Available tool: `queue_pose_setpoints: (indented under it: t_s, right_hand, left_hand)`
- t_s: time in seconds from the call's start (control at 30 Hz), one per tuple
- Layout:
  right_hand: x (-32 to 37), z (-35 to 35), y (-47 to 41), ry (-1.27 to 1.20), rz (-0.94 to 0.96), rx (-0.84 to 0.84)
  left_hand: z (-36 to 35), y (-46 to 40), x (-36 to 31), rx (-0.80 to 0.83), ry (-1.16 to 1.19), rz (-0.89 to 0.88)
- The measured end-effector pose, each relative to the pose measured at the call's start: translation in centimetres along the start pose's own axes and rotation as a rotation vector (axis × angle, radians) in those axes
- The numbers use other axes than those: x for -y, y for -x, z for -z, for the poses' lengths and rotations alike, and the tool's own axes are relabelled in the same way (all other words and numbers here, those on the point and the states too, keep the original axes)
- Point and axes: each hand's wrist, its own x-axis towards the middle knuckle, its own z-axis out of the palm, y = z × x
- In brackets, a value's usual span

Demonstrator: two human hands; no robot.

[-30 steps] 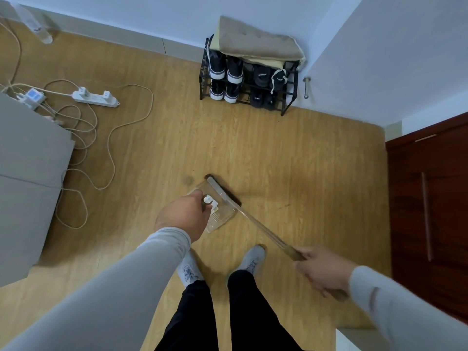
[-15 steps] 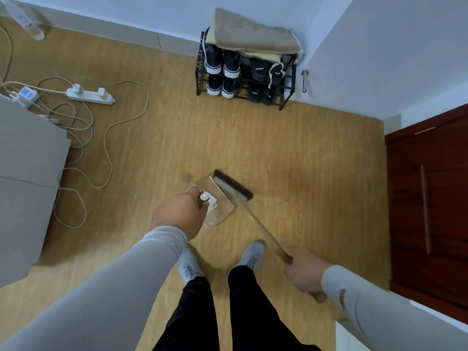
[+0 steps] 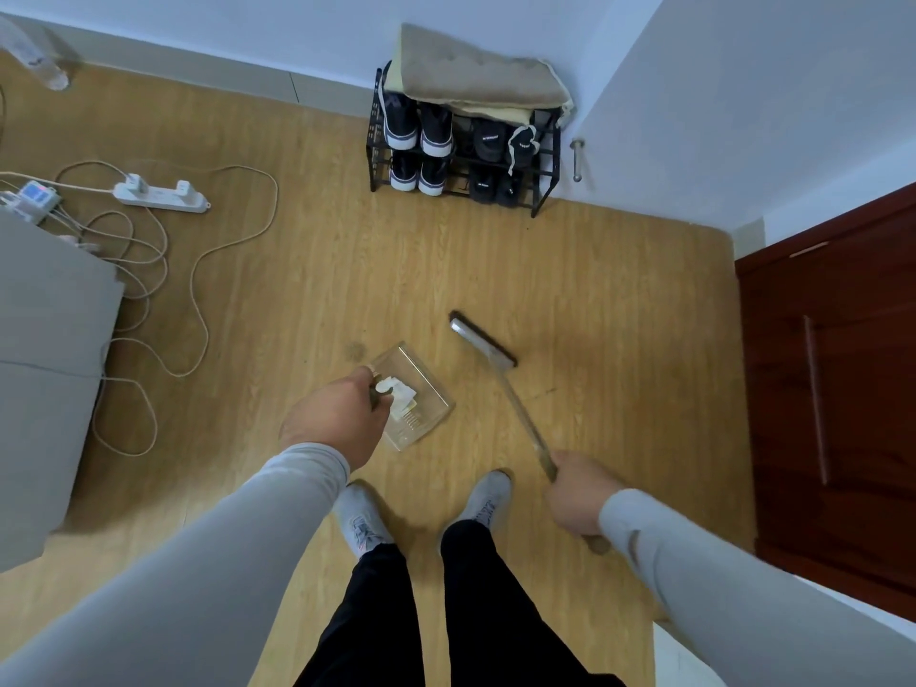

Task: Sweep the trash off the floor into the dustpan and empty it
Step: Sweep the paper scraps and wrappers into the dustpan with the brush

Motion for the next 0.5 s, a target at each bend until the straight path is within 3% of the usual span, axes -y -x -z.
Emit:
queue_pose_setpoints:
  t_s: [0.1, 0.23, 0.5]
  right_hand:
    - [0.5, -1.3, 1.6, 0.014, 0.064, 0.158]
    - [-3.9, 2.5, 4.3, -0.213, 0.076, 0.256]
    - [-10.5, 6.0, 6.5, -0.447, -0.039, 0.052]
  left_hand:
    - [-0.1, 0.3, 0.2, -0.008, -0.005, -0.003]
    - [0.3, 0.7, 0.3, -0.001, 0.001, -0.001]
    - [0.2, 2.5, -0.3, 0.034, -0.038, -0.083]
